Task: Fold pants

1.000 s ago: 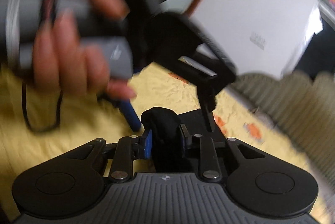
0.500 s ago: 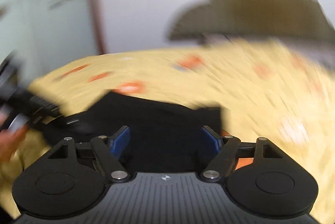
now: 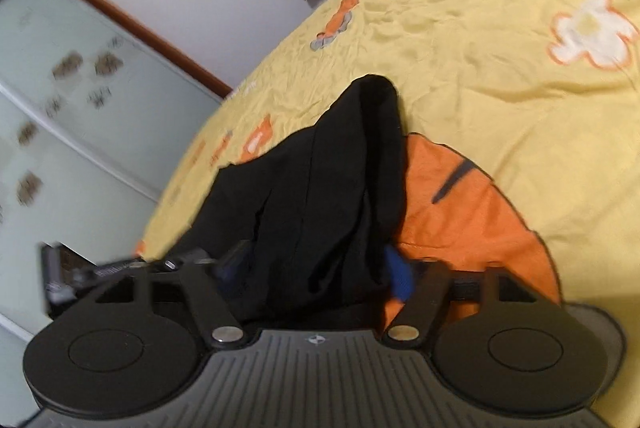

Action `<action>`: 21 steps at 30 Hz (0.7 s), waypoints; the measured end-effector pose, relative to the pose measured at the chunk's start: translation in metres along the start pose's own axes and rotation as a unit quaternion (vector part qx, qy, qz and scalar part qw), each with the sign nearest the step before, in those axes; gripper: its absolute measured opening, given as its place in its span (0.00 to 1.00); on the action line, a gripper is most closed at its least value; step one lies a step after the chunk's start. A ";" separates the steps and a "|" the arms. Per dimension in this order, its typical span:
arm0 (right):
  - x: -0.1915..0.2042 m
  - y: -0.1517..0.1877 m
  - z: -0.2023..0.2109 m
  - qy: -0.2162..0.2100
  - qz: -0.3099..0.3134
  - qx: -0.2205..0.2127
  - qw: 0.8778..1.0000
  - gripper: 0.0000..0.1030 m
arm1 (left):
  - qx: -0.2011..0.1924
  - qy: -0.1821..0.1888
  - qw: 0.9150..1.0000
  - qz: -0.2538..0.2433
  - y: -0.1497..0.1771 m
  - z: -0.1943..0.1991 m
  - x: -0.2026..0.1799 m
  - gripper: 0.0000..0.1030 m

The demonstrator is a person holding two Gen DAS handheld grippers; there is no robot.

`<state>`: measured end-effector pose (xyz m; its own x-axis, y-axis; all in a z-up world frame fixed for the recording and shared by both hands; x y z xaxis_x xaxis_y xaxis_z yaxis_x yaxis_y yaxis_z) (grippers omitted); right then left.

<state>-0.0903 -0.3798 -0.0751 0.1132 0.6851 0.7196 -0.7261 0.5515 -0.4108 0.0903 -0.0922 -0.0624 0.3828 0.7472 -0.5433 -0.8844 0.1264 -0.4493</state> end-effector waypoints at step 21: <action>0.079 0.017 -0.061 0.061 0.125 0.025 0.990 0.50 | 0.000 -0.113 0.993 0.034 0.007 0.076 0.065 0.44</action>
<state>-0.0517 -0.2872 -0.0593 0.0052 0.8511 0.5250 -0.7743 0.3357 -0.5364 0.0885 0.0068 -0.0475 0.2531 0.8816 -0.3984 -0.9058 0.0713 -0.4178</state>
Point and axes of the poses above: each gripper's, at about its wrist camera, not at the fingertips, and z roughly against the way its jaws point, x to its left, y to its underside, the point moved 4 cm from there along -z, roughly the way its jaws point, and after that the axes turned 9 degrees about x, right-handed, at the moved point
